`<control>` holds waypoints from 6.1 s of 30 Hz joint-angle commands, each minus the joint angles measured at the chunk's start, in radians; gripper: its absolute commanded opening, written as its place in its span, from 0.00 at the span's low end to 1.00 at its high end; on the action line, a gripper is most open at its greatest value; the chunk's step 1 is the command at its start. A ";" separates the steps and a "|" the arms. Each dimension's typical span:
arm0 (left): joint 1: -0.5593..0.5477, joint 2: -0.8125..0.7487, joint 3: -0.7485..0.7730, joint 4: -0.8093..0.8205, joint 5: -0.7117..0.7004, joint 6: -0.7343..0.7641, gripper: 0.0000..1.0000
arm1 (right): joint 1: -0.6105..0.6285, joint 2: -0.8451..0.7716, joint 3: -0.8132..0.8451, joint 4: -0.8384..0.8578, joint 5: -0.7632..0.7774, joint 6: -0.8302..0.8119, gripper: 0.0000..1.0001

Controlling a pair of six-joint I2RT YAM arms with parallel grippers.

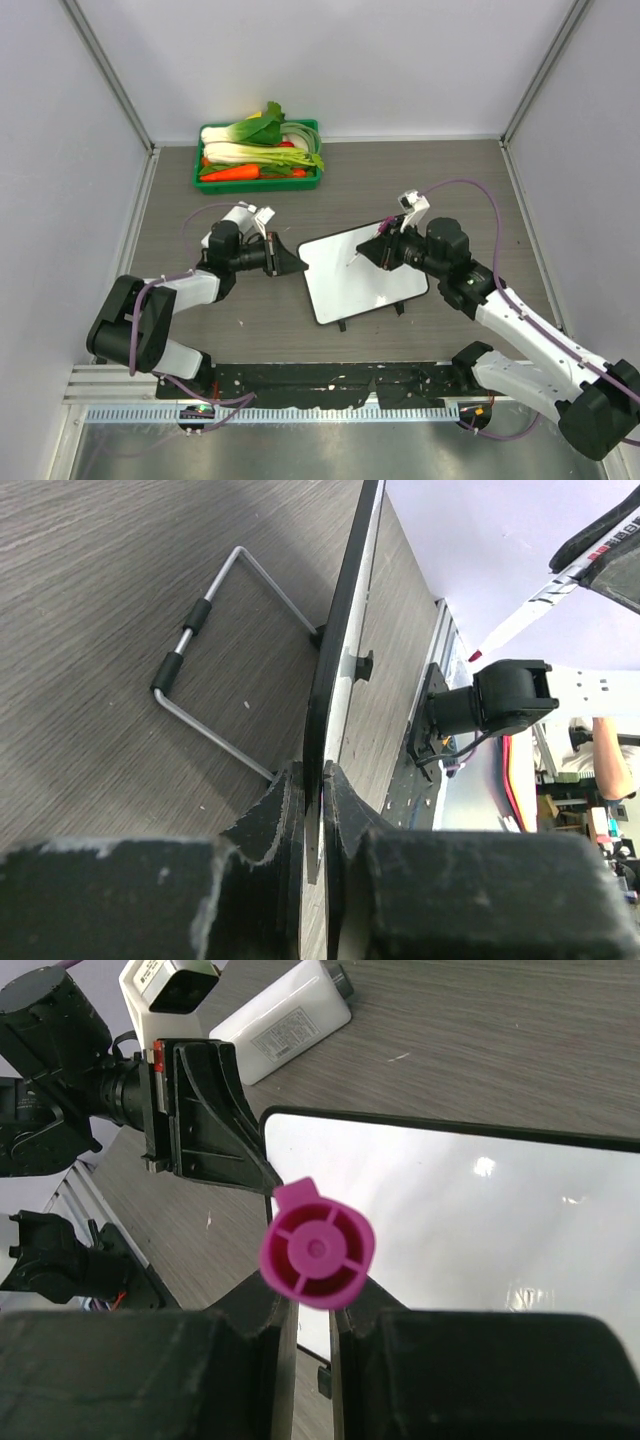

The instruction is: Write a sentence on the whiteboard

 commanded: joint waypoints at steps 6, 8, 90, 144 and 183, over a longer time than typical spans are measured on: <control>-0.002 0.059 0.062 -0.123 0.008 0.179 0.00 | 0.110 0.096 0.055 0.243 0.183 -0.031 0.01; -0.002 0.060 0.058 -0.120 0.008 0.176 0.00 | 0.130 0.121 0.068 0.268 0.217 -0.056 0.02; 0.004 0.063 0.032 -0.079 0.043 0.187 0.00 | 0.420 0.359 0.036 0.453 0.687 -0.256 0.01; 0.004 0.062 0.030 -0.071 0.048 0.186 0.00 | 0.268 0.179 -0.047 0.545 0.325 -0.044 0.01; 0.004 0.079 0.038 -0.072 0.055 0.182 0.00 | 0.120 0.300 -0.112 0.639 0.228 0.045 0.01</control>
